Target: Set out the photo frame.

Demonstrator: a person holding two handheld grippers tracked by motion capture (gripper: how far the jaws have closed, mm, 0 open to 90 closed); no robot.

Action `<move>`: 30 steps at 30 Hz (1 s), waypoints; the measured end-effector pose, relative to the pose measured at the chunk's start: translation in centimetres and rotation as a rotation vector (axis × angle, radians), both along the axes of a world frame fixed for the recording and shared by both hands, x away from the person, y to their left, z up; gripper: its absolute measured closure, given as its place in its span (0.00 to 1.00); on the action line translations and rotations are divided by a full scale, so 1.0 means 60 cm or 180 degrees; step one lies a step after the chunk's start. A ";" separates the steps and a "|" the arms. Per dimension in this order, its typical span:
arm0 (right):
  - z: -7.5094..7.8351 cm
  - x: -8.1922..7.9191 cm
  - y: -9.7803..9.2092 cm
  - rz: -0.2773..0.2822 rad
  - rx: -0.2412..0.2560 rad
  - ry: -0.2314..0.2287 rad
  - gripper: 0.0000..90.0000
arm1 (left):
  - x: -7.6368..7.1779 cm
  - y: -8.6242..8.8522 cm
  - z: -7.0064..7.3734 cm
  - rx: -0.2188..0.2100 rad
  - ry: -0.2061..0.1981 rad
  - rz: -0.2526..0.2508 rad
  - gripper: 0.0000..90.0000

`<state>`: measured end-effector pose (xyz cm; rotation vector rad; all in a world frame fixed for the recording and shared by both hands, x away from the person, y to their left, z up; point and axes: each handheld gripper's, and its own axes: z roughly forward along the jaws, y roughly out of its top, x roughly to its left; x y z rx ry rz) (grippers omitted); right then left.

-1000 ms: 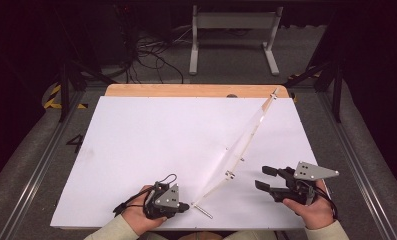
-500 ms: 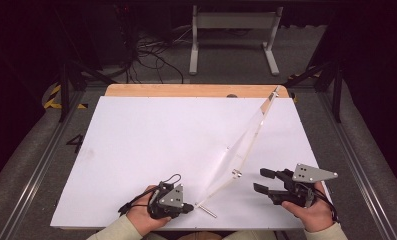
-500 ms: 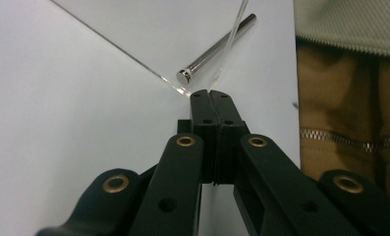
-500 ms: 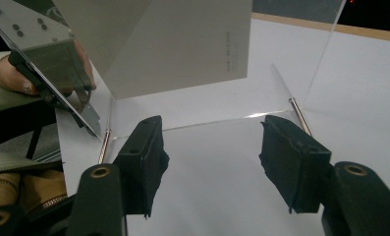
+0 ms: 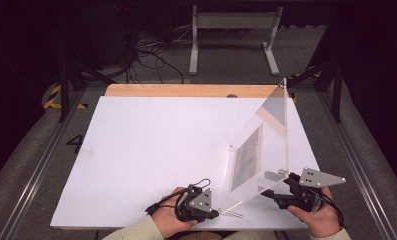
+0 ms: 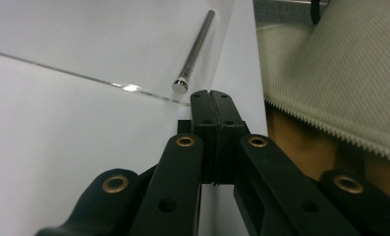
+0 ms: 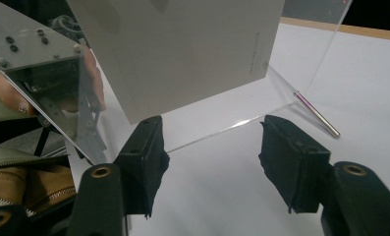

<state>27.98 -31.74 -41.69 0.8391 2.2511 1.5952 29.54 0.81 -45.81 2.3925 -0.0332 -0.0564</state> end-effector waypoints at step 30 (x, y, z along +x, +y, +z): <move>0.024 -0.085 -0.008 0.0043 -0.0007 0.0189 0.52 | 0.010 -0.042 0.012 -0.0165 -0.0012 0.0211 0.97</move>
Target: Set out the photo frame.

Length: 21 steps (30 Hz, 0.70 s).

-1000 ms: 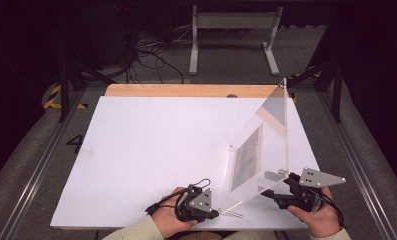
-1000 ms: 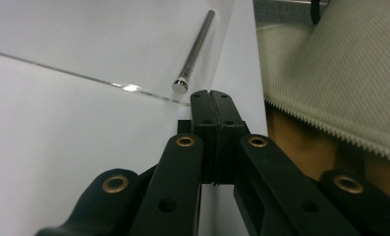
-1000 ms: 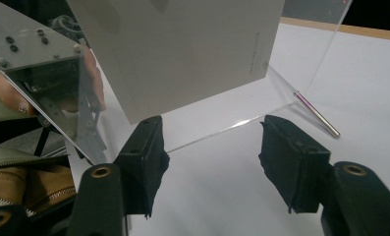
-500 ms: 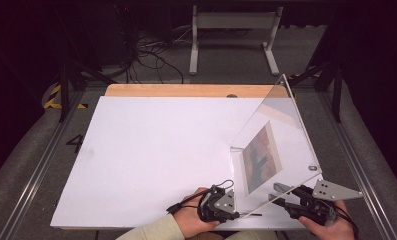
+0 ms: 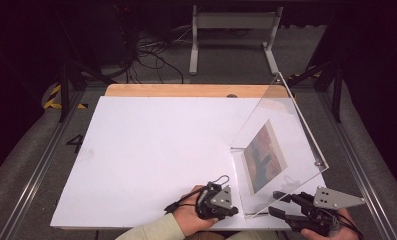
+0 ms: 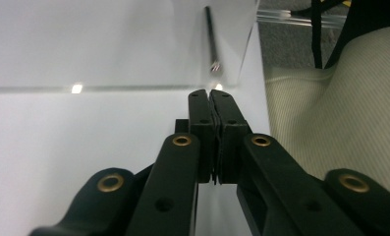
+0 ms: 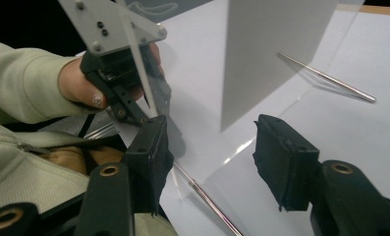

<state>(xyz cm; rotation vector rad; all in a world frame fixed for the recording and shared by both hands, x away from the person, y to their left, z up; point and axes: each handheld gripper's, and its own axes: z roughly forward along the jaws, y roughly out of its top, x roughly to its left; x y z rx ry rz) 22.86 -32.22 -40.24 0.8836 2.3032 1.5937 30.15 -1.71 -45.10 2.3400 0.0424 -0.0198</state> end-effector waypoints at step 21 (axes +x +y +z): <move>0.037 -0.016 0.070 -0.0612 0.0134 -0.0234 0.47 | 0.046 0.187 0.037 -0.0466 0.0046 0.0947 0.88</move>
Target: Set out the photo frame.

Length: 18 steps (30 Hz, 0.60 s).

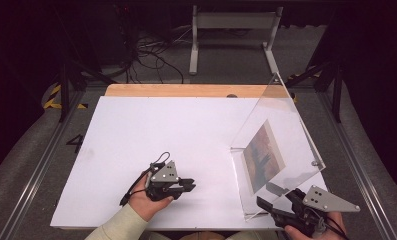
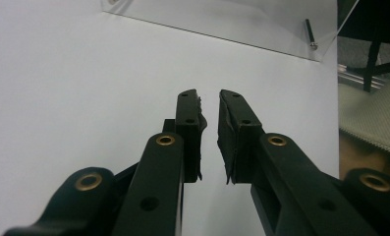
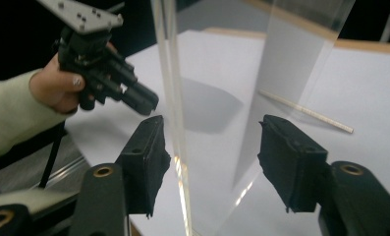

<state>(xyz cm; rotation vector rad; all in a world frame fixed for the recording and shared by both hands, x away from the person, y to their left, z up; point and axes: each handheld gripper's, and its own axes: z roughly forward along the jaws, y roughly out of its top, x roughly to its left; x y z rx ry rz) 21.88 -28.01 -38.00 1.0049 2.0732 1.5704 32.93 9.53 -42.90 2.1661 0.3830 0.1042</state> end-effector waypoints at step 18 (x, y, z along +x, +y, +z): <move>0.034 -0.002 0.034 -0.1074 -0.0325 -0.0325 0.82 | 0.035 0.111 0.014 -0.0183 -0.0172 0.0630 0.85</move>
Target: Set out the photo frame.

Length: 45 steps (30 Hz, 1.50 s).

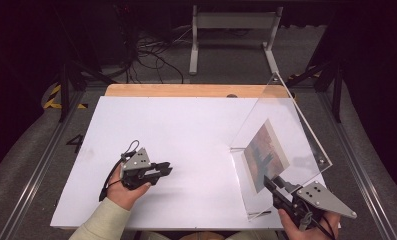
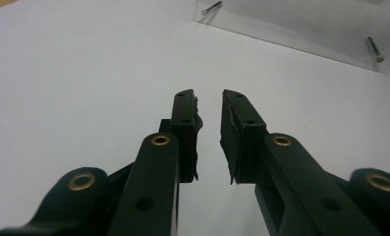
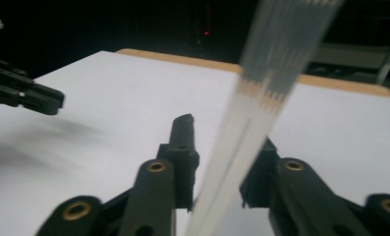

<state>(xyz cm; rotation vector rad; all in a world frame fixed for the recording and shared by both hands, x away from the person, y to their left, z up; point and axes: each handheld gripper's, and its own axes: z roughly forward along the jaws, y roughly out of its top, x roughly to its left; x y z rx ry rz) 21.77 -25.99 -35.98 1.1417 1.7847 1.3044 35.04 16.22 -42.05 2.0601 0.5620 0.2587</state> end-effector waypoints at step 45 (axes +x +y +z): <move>0.086 0.312 0.044 0.2684 0.0313 0.0164 0.94 | -0.005 0.129 -0.029 -0.0158 0.0109 0.0703 0.81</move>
